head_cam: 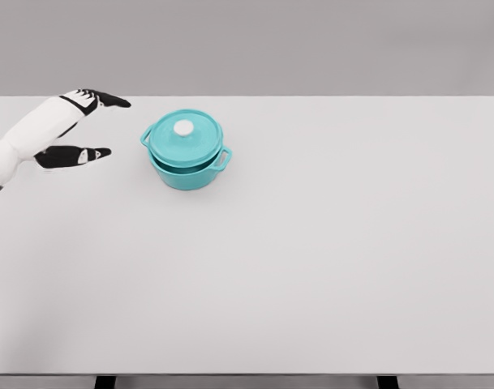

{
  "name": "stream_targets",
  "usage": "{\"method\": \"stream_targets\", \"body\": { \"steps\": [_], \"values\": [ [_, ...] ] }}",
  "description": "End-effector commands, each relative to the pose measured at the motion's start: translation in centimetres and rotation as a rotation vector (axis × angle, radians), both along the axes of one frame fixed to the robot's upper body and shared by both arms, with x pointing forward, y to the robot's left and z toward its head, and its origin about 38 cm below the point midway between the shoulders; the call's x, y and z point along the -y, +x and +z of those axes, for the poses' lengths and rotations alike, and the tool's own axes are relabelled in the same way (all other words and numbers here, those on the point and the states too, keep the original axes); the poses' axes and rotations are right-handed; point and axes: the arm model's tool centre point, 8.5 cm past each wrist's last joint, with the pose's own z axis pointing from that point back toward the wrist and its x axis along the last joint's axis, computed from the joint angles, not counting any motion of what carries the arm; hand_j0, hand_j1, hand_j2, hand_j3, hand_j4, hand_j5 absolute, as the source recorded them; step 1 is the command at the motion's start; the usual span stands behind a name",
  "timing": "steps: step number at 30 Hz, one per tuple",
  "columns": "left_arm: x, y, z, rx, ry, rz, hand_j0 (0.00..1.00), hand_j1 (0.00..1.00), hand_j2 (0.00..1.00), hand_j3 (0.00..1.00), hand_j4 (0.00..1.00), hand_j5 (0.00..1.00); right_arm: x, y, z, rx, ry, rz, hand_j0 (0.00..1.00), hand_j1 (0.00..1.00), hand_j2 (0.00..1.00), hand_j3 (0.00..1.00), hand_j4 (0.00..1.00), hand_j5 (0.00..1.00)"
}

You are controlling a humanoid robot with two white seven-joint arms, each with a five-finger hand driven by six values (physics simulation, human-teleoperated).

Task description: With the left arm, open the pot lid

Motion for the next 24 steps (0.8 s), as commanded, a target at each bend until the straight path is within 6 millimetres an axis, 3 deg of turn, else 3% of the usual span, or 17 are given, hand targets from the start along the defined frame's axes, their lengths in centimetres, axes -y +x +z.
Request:
{"method": "stream_targets", "body": {
  "steps": [1,3,5,9,10,13,19,24],
  "values": [
    [1.7,0.2,-2.2,-0.163,-0.013,-0.06,0.73,0.73,0.73,0.73,0.73,0.73,0.0,0.0,0.0,0.0,0.0,0.0,1.0,1.0,1.0,1.0,1.0,1.0],
    [2.1,2.0,-2.1,-0.178,0.039,-0.051,0.85,0.85,0.85,0.85,0.85,0.85,0.0,0.0,0.0,0.0,0.0,0.0,1.0,1.0,1.0,1.0,1.0,1.0],
    [2.4,4.6,-2.0,-0.19,0.02,-0.018,0.85,0.85,0.85,0.85,0.85,0.85,0.0,0.0,0.0,0.0,0.0,0.0,1.0,1.0,1.0,1.0,1.0,1.0],
    [4.1,7.3,-3.0,-0.212,0.07,0.02,0.82,0.82,0.82,0.82,0.82,0.82,0.0,0.0,0.0,0.0,0.0,0.0,1.0,1.0,1.0,1.0,1.0,1.0],
    [4.8,7.4,-3.4,-0.219,0.061,0.013,0.82,0.82,0.82,0.82,0.82,0.82,0.0,0.0,0.0,0.0,0.0,0.0,1.0,1.0,1.0,1.0,1.0,1.0],
    [6.4,7.7,-3.2,-0.21,0.033,-0.012,0.65,0.65,0.65,0.65,0.65,0.65,0.0,0.0,0.0,0.0,0.0,0.0,1.0,1.0,1.0,1.0,1.0,1.0],
    [7.4,8.2,-2.2,-0.187,0.028,-0.022,0.65,0.65,0.65,0.65,0.65,0.65,0.0,0.0,0.0,0.0,0.0,0.0,1.0,1.0,1.0,1.0,1.0,1.0],
    [10.1,8.4,-2.0,-0.172,-0.044,-0.071,0.69,0.69,0.69,0.69,0.69,0.69,0.0,0.0,0.0,0.0,0.0,0.0,1.0,1.0,1.0,1.0,1.0,1.0]
  ]
}}
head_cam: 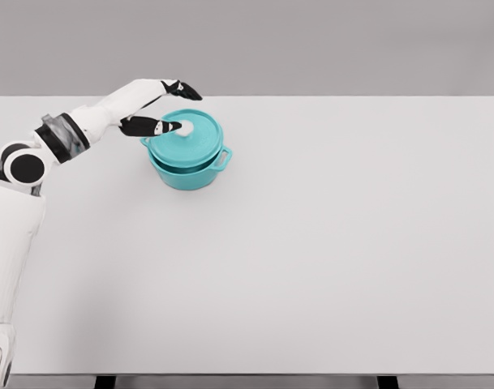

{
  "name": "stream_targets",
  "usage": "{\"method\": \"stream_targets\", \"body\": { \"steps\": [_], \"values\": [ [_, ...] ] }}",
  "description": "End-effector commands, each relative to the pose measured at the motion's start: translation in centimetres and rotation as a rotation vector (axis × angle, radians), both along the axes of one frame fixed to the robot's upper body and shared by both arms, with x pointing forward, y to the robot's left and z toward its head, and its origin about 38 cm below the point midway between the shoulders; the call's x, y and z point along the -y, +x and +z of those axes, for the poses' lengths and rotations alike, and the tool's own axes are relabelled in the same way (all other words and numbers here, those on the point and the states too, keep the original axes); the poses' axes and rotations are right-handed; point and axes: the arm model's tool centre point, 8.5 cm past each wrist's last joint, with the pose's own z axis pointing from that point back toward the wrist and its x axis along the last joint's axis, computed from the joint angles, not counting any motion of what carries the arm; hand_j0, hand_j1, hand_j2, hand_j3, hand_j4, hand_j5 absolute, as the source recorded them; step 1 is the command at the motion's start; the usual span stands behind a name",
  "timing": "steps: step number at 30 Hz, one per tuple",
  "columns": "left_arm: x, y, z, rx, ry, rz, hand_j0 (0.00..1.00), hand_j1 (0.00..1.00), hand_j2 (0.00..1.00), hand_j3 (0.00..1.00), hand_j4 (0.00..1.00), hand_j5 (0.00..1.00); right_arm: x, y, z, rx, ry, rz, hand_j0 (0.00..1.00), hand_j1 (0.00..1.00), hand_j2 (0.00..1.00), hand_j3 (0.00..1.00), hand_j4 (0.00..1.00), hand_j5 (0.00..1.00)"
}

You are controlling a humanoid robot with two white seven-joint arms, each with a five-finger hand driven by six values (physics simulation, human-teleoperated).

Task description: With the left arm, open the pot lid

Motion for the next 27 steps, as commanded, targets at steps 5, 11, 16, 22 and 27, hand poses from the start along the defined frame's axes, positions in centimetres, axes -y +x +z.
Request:
{"method": "stream_targets", "body": {
  "steps": [5,11,16,22,27],
  "values": [
    [0.9,-0.2,-0.1,0.003,-0.081,0.0,0.76,0.76,0.76,0.76,0.76,0.76,0.0,0.0,0.0,0.0,0.0,0.0,1.0,1.0,1.0,1.0,1.0,1.0],
    [-0.8,-0.6,-1.1,-0.031,-0.172,0.039,0.76,0.76,0.76,0.76,0.76,0.76,0.0,0.0,0.0,0.0,0.0,0.0,1.0,1.0,1.0,1.0,1.0,1.0],
    [-0.5,-0.5,-1.9,-0.062,-0.216,0.039,0.76,0.76,0.76,0.76,0.76,0.76,0.0,0.0,0.0,0.0,0.0,0.0,1.0,1.0,1.0,1.0,1.0,1.0],
    [-0.8,-0.5,-2.0,-0.053,-0.129,0.043,0.76,0.76,0.76,0.76,0.76,0.76,0.0,0.0,0.0,0.0,0.0,0.0,1.0,1.0,1.0,1.0,1.0,1.0],
    [-1.0,-0.3,-1.7,-0.006,0.07,0.07,0.76,0.76,0.76,0.76,0.76,0.76,0.0,0.0,0.0,0.0,0.0,0.0,1.0,1.0,1.0,1.0,1.0,1.0]
  ]
}}
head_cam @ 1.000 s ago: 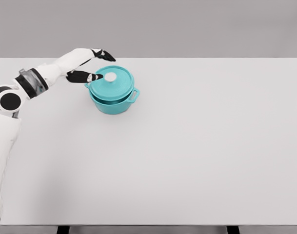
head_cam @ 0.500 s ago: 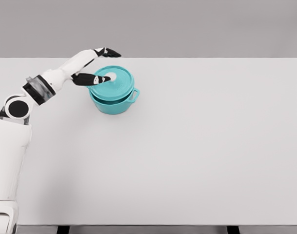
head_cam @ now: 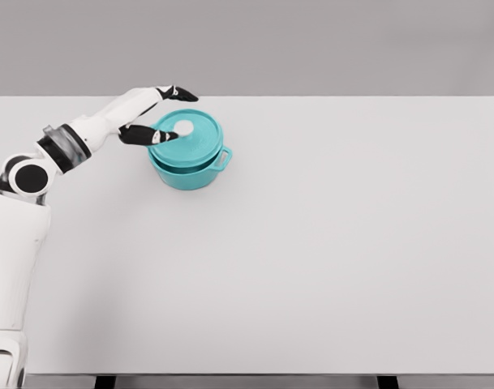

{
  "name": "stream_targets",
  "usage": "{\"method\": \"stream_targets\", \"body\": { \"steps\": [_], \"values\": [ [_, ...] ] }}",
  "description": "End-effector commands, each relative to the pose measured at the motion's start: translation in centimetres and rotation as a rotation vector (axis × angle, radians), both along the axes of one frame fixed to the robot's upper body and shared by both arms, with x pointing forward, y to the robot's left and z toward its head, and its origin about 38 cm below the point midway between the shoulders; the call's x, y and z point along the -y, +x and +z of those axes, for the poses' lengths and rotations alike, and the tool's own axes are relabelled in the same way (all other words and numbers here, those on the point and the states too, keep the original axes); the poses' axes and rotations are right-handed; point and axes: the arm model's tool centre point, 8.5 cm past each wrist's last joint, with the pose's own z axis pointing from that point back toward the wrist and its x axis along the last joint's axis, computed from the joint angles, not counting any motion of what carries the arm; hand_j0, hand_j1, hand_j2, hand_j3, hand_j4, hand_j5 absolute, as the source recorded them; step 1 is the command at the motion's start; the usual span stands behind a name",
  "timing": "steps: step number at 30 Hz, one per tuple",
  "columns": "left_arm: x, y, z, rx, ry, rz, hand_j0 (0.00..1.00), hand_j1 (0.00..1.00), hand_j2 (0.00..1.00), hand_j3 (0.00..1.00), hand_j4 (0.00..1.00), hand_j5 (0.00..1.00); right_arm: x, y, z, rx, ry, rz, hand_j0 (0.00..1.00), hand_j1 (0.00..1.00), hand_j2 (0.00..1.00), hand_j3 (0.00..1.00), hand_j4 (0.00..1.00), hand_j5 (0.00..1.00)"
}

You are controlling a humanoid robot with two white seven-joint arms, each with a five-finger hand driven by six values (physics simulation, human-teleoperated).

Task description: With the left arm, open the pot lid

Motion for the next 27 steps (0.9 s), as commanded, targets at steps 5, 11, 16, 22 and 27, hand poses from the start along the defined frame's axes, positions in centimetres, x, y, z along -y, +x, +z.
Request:
{"method": "stream_targets", "body": {
  "steps": [5,11,16,22,27],
  "values": [
    [0.7,-0.2,1.1,0.059,0.167,-0.013,0.76,0.76,0.76,0.76,0.76,0.76,0.0,0.0,0.0,0.0,0.0,0.0,1.0,1.0,1.0,1.0,1.0,1.0],
    [0.9,0.2,1.3,0.08,0.282,0.011,0.74,0.74,0.74,0.74,0.74,0.74,0.0,0.0,0.0,0.0,0.0,0.0,1.0,1.0,1.0,1.0,1.0,1.0],
    [1.6,0.4,1.4,0.083,0.317,-0.001,0.67,0.67,0.67,0.67,0.67,0.67,0.0,0.0,0.0,0.0,0.0,0.0,1.0,1.0,1.0,1.0,1.0,1.0],
    [1.9,0.5,1.4,0.09,0.342,0.004,0.69,0.69,0.69,0.69,0.69,0.69,0.0,0.0,0.0,0.0,0.0,0.0,1.0,1.0,1.0,1.0,1.0,1.0],
    [1.9,0.5,1.4,0.091,0.342,0.003,0.71,0.71,0.71,0.71,0.71,0.71,0.0,0.0,0.0,0.0,0.0,0.0,1.0,1.0,1.0,1.0,1.0,1.0]
  ]
}}
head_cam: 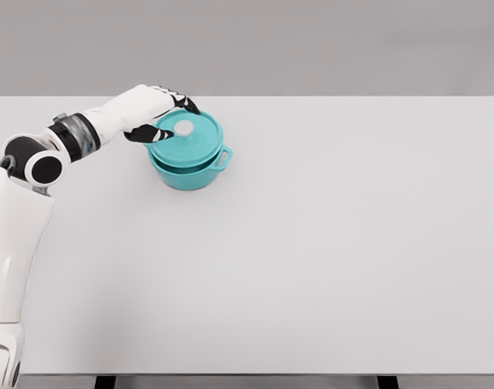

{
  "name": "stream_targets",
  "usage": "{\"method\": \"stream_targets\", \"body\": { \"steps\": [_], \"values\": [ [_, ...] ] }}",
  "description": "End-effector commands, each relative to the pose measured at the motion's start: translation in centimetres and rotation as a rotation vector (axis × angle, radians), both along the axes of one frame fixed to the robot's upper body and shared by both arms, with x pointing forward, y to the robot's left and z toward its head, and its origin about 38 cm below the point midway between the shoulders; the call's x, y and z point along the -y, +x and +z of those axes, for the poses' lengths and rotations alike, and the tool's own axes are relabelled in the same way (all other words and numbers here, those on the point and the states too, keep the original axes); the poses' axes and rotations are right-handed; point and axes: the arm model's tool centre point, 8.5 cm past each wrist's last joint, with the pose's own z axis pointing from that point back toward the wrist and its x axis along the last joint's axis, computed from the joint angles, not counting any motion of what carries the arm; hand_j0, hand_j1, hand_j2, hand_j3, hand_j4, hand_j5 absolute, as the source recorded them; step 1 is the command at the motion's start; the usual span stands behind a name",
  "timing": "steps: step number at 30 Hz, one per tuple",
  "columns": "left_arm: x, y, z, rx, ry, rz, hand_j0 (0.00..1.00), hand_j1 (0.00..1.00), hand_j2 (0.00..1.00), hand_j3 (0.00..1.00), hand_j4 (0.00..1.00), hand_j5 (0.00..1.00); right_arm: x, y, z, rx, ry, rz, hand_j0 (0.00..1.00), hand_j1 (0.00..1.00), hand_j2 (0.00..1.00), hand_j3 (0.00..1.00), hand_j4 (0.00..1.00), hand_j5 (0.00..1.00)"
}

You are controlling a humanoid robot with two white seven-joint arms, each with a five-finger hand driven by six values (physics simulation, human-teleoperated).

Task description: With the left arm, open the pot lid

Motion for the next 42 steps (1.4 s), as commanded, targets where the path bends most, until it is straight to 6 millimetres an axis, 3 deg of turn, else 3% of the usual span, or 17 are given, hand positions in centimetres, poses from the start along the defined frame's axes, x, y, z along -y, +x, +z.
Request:
{"method": "stream_targets", "body": {
  "steps": [1,42],
  "values": [
    [0.0,0.0,0.0,-0.001,-0.004,0.002,0.72,0.72,0.72,0.72,0.72,0.72,0.0,0.0,0.0,0.0,0.0,0.0,1.0,1.0,1.0,1.0,1.0,1.0],
    [0.8,1.2,-1.1,-0.063,0.015,0.007,0.74,0.74,0.74,0.74,0.74,0.74,0.0,0.0,0.0,0.0,0.0,0.0,1.0,1.0,1.0,1.0,1.0,1.0]
  ]
}}
